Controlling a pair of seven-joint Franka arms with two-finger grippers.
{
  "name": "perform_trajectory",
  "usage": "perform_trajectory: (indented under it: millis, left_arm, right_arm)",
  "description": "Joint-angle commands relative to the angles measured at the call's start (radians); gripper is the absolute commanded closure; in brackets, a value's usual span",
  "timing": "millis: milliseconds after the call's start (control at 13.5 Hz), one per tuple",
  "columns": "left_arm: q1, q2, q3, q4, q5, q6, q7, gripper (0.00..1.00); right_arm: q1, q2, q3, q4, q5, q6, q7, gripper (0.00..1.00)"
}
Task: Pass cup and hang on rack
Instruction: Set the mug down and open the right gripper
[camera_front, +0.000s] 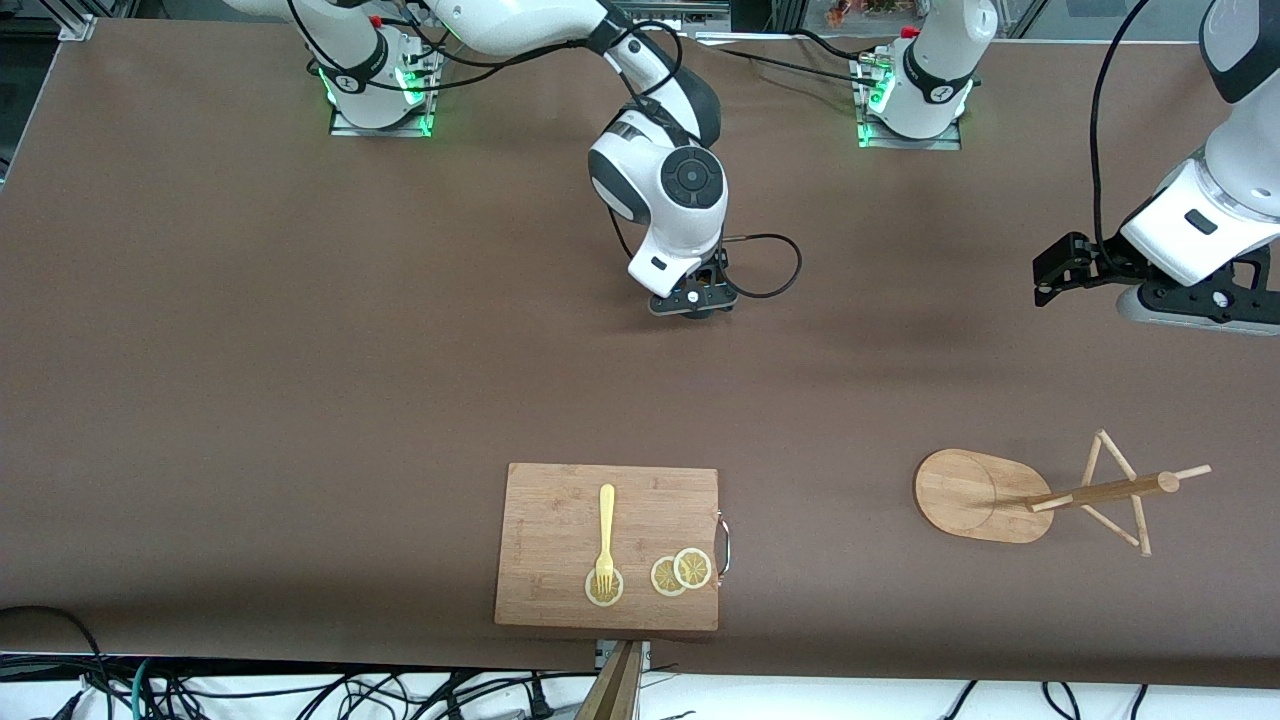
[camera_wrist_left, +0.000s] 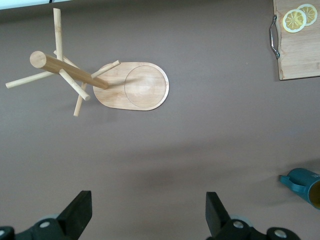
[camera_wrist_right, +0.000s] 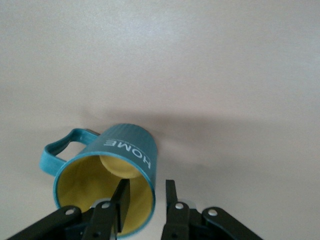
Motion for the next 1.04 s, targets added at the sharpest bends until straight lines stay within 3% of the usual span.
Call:
perform_trajectory:
  millis: [0,222,296,519,667,815,963]
  left_arm:
    - [-0.02,0.018,-0.008,0.022,-0.004,-0.046,0.03,0.0]
    - [-0.019,0.022,-0.008,0.018,-0.012,-0.092,0.088,0.0]
    - [-0.019,0.026,-0.008,0.01,-0.019,-0.109,0.088,0.0]
    - [-0.054,0.035,-0.045,-0.002,-0.02,-0.209,0.093,0.0]
    - [-0.06,0.032,-0.11,-0.074,-0.02,-0.197,0.095,0.0]
    - [-0.06,0.026,-0.176,-0.189,-0.023,-0.075,0.095,0.0]
    - [-0.057,-0.005,-0.255,-0.321,-0.059,0.059,0.096,0.0]
  right_arm:
    - [-0.03,-0.098,-0.011,0.024,0.008,-0.131,0.008,0.56]
    - [-0.119,-0.219,-0.009,0.016,0.034,-0.215,-0.008,0.29]
    - [-0.163,-0.248,-0.012,0.016,0.032,-0.277,-0.036,0.0]
    - [-0.275,-0.324,-0.075,0.016,0.035,-0.375,-0.142,0.0]
    - [-0.33,-0.386,-0.098,0.012,0.051,-0.432,-0.195,0.0]
    - [-0.34,-0.472,-0.159,-0.029,0.051,-0.49,-0.243,0.0]
    - [-0.34,-0.604,-0.228,-0.136,0.051,-0.53,-0.32,0.0]
